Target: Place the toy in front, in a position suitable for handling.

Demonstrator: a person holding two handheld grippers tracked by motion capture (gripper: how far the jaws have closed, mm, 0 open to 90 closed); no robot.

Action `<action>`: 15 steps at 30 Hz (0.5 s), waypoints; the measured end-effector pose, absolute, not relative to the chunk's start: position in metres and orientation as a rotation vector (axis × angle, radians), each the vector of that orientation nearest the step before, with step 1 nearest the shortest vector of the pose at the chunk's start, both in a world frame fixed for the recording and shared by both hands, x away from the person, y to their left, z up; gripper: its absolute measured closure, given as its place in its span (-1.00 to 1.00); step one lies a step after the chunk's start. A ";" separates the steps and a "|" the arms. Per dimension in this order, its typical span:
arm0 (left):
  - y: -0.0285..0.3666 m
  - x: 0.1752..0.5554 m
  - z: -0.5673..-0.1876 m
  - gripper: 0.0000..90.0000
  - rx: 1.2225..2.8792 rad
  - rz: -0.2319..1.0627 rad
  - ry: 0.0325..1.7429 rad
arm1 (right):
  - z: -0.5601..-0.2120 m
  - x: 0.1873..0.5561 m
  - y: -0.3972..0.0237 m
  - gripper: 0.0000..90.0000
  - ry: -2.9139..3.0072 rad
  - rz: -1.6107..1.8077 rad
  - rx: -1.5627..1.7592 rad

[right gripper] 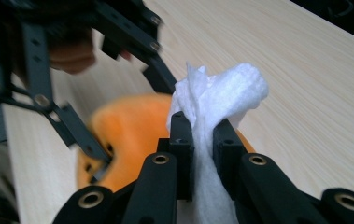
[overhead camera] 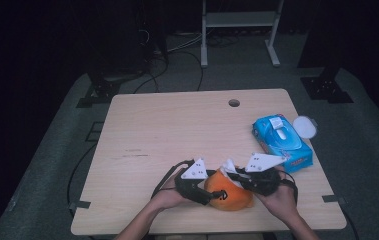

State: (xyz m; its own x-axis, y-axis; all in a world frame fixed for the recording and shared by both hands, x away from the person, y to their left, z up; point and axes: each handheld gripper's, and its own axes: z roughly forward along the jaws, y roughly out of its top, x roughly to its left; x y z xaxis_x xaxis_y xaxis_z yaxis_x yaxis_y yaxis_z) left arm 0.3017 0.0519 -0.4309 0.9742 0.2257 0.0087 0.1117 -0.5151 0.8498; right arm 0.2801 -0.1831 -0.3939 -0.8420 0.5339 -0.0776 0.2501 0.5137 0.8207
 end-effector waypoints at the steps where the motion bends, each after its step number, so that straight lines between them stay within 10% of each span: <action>1: 0.052 0.301 -0.431 -0.32 2.123 0.149 0.230 | -0.393 0.280 -0.180 0.79 2.444 1.254 0.646; 15: 0.059 0.305 -0.436 -0.29 2.134 0.141 0.235 | -0.398 0.289 -0.201 0.79 2.426 1.246 0.734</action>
State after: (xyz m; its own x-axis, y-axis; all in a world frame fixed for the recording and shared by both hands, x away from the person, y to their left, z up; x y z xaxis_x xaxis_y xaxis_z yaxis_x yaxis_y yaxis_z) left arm 0.3045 0.0586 -0.4362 0.9750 0.2222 0.0092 0.1129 -0.5301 0.8404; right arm 0.2894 -0.2011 -0.3978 -0.8182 0.5732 -0.0447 0.2976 0.4888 0.8201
